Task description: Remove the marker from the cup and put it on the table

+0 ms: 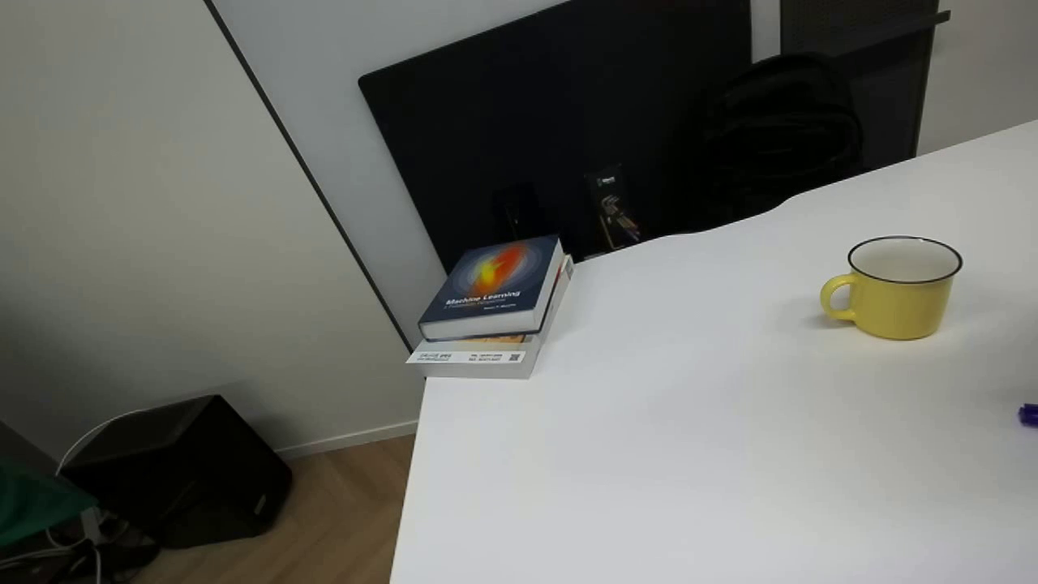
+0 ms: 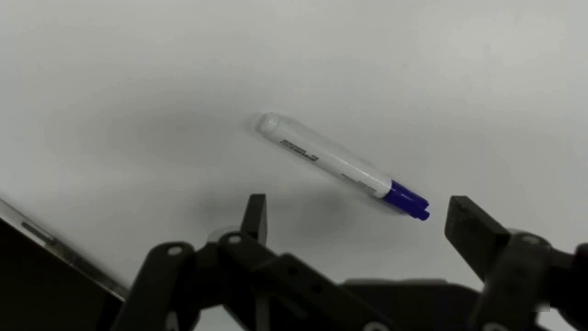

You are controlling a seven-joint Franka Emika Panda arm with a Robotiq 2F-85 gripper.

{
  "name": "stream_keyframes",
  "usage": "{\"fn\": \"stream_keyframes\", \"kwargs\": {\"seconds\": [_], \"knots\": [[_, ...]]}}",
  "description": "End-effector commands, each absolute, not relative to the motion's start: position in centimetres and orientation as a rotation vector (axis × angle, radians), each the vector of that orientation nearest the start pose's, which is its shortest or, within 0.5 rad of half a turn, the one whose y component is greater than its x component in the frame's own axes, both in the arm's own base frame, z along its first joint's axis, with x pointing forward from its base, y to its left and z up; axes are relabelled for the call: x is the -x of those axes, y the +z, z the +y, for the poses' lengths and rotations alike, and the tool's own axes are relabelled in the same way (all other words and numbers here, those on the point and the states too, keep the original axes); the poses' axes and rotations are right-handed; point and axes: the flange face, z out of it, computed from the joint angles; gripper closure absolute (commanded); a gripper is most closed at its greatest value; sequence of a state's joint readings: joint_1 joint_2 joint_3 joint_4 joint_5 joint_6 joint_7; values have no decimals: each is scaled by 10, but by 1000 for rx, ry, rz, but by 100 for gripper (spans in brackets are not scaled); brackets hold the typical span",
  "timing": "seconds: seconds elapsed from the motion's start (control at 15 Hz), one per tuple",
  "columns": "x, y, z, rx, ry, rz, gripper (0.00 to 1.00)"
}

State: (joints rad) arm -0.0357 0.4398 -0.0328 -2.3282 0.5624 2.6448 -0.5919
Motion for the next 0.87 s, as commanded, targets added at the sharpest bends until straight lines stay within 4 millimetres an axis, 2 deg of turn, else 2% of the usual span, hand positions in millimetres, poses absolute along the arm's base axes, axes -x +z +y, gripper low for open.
{"fn": "stream_keyframes", "kwargs": {"seconds": [0.0,0.13,0.4,0.47,0.8], "knots": [[-498,151,-43,3018,-2,185,0],[-501,154,-39,3080,-47,260,0],[-505,157,-25,3168,-15,245,0],[-507,150,-28,3145,-15,203,0],[-506,148,-28,3143,-3,191,0]]}}
